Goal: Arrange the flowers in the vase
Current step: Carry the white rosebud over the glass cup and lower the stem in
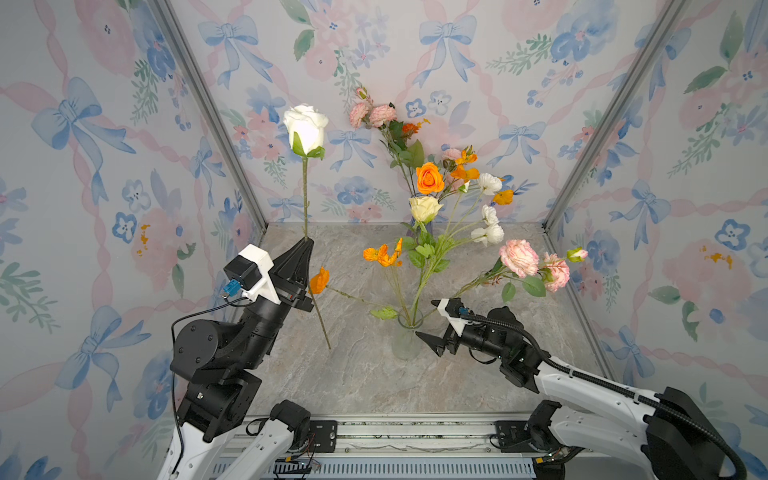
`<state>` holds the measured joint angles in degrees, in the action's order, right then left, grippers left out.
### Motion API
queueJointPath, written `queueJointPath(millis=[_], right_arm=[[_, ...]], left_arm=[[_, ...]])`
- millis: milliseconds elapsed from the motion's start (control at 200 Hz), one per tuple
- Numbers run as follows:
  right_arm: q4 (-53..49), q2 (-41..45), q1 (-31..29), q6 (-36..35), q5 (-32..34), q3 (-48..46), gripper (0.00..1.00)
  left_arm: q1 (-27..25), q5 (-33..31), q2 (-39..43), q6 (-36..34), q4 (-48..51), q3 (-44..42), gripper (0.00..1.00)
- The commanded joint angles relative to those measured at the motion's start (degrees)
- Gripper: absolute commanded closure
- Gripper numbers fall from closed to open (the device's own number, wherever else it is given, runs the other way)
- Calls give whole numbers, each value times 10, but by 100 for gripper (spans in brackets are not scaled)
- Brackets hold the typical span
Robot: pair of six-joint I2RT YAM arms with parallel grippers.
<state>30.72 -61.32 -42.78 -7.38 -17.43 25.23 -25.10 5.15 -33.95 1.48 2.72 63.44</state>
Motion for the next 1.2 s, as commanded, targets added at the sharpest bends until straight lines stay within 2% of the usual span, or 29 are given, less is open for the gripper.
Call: queueJointPath(millis=[0,60,135,215,295,375,420,570,730,860,970,1195], right_arm=[[21,-5,6,15,-13,-3,3],[22,-4,6,16,-13,-3,3],[24,-4,6,15,-11,-4,3],[22,-5,6,16,-12,-4,3],[21,-4,6,14,-11,-4,3],[17,-3,7,11,-6,-4,3],[16,-3,7,9,-3,-4,3],[19,-5,10,10,-5,-5,3],[18,-5,10,12,-11,-4,3],[18,4,11,12,-9,-6,3],[19,3,11,13,-9,-7,3],[19,3,12,14,-11,-6,3]], left_arm=[[-2,108,12,-3,82,3,100],[-2,154,11,18,81,-2,100],[-2,175,6,47,65,-11,100],[-3,183,9,72,-6,-47,100],[-8,186,2,105,-121,-97,100],[-44,157,-33,118,-215,-128,100],[-85,120,-51,89,-240,-132,100],[-287,-68,-129,-78,-299,-116,100],[-414,-211,-232,-202,-382,-77,100],[-455,-297,-296,-286,-508,-76,100],[-456,-326,-335,-310,-595,-75,100],[-457,-373,-404,-407,-644,-26,100]])
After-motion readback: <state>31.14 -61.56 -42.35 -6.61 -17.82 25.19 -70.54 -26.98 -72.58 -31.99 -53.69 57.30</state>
